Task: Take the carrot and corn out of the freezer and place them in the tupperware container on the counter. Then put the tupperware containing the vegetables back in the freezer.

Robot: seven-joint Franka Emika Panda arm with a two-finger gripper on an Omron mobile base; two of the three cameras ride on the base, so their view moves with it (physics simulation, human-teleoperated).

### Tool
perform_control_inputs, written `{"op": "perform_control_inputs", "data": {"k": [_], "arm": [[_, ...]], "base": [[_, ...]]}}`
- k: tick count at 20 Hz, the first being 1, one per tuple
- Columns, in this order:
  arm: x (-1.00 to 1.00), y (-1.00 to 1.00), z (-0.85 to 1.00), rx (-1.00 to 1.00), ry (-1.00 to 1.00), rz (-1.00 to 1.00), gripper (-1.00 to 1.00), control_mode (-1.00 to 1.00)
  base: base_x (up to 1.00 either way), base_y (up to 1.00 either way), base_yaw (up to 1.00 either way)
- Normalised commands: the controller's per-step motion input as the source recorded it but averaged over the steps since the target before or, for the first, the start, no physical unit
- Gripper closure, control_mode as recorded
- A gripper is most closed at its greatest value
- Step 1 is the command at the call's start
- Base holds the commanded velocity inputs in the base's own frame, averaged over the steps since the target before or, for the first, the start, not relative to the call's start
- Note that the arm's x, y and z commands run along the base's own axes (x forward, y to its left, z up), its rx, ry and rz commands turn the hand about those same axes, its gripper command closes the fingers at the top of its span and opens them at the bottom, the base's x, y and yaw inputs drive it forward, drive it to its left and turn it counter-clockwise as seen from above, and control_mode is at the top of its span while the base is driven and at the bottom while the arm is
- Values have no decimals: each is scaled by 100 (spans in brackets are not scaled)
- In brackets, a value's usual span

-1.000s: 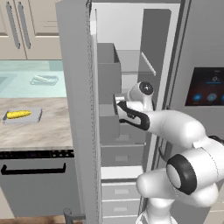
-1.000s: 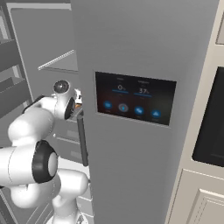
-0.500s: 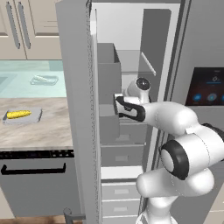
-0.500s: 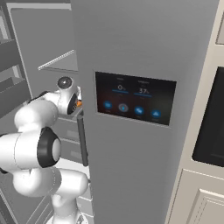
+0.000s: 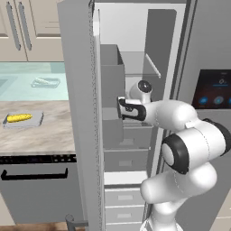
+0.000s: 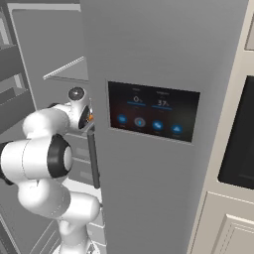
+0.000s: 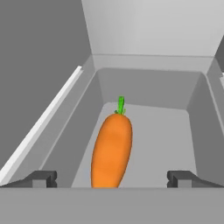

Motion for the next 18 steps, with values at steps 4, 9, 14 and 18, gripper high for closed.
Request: {"op": "perform_control_inputs", "data": {"k": [4,9,14,18], "arm": [[25,3,-6,0,0,0,-100,-100],[25,8,-20,0,4,0,-100,-100],[23,6,-20,0,3,0,-100,-100],[20,3,-18,0,2,0,-100,-100]], "base": [[0,0,0],[0,0,0],[0,0,0],[0,0,0]]}}
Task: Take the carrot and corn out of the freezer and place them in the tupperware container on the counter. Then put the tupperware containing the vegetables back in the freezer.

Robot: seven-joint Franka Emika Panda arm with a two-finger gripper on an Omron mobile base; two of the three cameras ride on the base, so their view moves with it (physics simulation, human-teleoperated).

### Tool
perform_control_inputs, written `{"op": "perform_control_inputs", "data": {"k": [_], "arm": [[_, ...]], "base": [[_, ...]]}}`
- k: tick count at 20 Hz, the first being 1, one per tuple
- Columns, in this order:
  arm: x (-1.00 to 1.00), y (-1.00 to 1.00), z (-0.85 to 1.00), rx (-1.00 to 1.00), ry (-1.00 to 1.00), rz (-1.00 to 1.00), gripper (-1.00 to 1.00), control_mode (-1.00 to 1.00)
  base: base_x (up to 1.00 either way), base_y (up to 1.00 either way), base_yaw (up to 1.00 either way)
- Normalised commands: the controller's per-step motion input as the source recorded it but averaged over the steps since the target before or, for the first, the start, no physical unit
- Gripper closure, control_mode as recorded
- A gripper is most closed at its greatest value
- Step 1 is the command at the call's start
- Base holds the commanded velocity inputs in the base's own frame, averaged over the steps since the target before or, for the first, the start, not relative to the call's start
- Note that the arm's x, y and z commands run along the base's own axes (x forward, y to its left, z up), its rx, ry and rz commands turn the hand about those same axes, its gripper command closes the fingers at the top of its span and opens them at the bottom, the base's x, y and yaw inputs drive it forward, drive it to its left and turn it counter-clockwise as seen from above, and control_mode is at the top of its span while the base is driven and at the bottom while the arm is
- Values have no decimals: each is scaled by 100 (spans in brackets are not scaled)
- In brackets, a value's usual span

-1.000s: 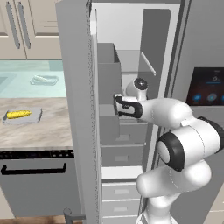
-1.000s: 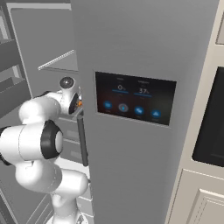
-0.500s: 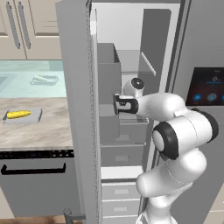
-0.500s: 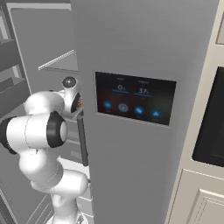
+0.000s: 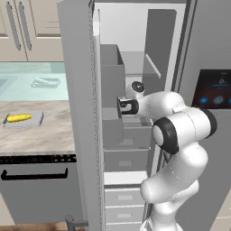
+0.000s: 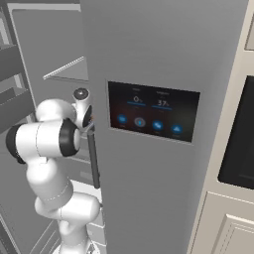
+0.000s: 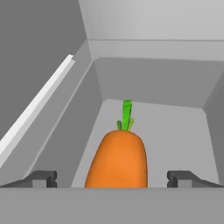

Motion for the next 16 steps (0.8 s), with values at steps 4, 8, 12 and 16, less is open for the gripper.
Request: {"op": "perform_control_inputs", "data": {"k": [4,8,12,16], "arm": [[16,4,-16,0,0,0,-100,-100],[0,0,0,0,0,0,-100,-100],[0,0,0,0,0,0,100,-100],[0,0,0,0,0,0,100,-100]], "base": [[0,0,0],[0,0,0],[0,0,0],[0,0,0]]}}
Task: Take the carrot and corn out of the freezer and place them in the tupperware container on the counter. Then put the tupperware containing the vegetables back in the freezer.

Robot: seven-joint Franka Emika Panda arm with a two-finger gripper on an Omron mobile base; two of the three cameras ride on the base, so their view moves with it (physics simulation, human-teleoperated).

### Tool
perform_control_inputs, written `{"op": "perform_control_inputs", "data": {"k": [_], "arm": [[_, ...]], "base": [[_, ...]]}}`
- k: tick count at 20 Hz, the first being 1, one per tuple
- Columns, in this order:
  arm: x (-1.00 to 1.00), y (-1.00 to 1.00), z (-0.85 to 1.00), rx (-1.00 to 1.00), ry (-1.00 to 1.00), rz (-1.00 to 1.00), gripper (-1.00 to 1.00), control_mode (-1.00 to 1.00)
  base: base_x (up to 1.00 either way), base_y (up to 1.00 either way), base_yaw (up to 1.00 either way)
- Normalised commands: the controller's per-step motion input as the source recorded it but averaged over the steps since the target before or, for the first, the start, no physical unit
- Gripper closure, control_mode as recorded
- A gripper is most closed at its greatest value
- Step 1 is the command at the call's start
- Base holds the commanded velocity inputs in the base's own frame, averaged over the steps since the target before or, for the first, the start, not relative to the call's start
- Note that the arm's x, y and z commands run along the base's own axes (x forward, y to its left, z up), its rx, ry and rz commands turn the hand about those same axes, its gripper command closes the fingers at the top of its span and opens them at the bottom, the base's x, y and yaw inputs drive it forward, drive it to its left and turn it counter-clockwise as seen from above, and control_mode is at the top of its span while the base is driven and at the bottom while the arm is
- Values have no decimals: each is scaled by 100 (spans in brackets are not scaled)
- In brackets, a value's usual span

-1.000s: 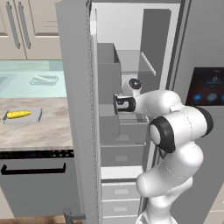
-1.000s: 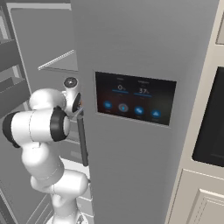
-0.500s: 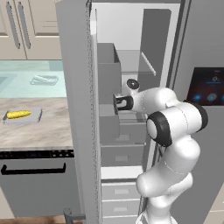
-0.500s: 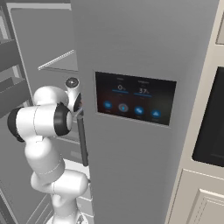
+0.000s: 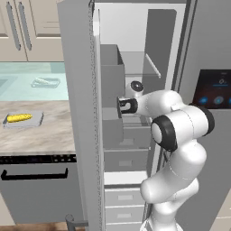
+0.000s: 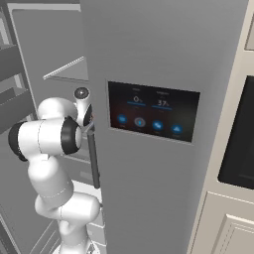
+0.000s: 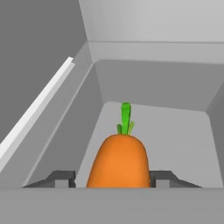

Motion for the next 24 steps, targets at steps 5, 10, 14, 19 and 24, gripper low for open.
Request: {"op": "perform_control_inputs", "data": {"k": [5,10,14,19,24], "arm": [[0,0,0,0,0,0,100,-100],[0,0,-23,-4,1,0,100,-100],[0,0,-30,-4,3,0,100,-100],[-1,0,-4,-1,-1,0,100,-100],[-34,0,0,0,-9,-1,100,-100]], "base": [[0,0,0],[0,0,0],[0,0,0],[0,0,0],[0,0,0]]}}
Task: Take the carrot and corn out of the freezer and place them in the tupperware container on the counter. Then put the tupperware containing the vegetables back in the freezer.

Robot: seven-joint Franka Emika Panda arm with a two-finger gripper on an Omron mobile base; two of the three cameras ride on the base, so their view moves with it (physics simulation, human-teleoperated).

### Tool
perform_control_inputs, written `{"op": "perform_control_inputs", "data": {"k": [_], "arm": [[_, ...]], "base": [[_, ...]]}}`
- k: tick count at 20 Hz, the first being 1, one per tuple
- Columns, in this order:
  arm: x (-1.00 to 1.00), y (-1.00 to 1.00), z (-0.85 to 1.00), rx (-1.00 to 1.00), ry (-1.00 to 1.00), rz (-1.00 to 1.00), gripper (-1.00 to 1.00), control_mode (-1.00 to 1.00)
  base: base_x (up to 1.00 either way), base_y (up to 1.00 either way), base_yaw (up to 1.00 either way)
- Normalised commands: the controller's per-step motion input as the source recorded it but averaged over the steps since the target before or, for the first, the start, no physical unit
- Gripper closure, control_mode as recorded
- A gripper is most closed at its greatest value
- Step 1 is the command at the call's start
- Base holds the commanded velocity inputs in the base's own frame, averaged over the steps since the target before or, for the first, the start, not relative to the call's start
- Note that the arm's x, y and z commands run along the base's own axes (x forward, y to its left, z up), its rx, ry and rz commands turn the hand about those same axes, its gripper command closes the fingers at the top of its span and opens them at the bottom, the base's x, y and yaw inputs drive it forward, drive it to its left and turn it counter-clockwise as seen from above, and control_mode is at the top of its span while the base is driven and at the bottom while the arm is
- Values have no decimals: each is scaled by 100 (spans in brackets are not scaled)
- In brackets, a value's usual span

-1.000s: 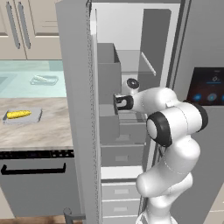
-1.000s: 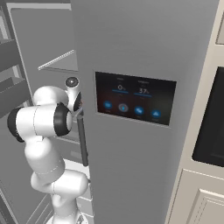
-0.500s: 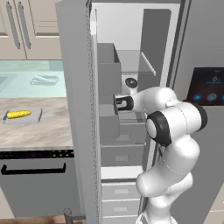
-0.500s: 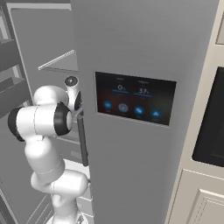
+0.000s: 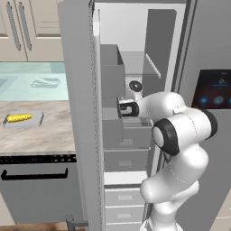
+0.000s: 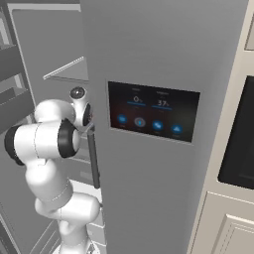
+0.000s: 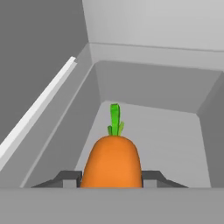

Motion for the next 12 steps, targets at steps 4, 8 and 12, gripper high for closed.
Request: {"op": "perform_control_inputs", "data": {"k": [4,8,12], "arm": [[-52,0,5,0,-3,-4,100,-100],[-68,-10,24,1,-1,-5,100,-100],[-84,-15,46,2,0,-5,100,-100]], "base": [[0,0,0],[0,0,0],[0,0,0]]}}
